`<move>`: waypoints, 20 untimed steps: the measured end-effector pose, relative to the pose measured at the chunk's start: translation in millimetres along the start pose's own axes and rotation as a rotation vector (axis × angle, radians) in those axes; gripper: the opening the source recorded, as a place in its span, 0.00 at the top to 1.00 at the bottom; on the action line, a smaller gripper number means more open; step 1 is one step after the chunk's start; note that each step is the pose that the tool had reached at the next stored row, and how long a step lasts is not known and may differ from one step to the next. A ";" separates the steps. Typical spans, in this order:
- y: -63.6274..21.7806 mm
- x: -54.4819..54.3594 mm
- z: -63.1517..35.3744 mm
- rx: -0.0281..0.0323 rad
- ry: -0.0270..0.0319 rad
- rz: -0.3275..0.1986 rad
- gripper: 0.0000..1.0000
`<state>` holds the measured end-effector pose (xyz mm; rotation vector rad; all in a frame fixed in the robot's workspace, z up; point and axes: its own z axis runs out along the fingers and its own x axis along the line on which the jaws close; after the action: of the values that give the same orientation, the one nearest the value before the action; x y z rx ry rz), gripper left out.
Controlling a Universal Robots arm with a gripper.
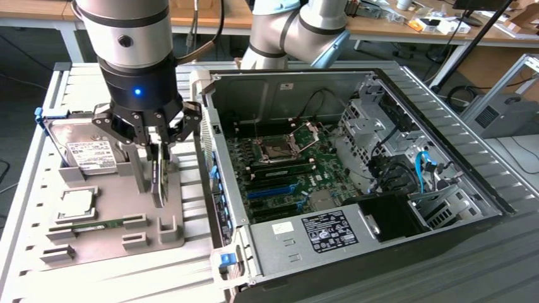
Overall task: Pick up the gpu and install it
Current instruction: 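Pick up the gpu and move the gpu toward the slot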
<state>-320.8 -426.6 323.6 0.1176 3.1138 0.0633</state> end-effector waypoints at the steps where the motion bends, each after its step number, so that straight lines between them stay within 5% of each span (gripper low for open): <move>1: 0.0 0.0 -0.3 0.0000 0.0000 0.000 0.73; 20: 0.4 -0.2 -9.1 0.0000 0.0000 0.000 0.73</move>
<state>-320.7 -426.5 332.8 0.1176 3.1138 0.0632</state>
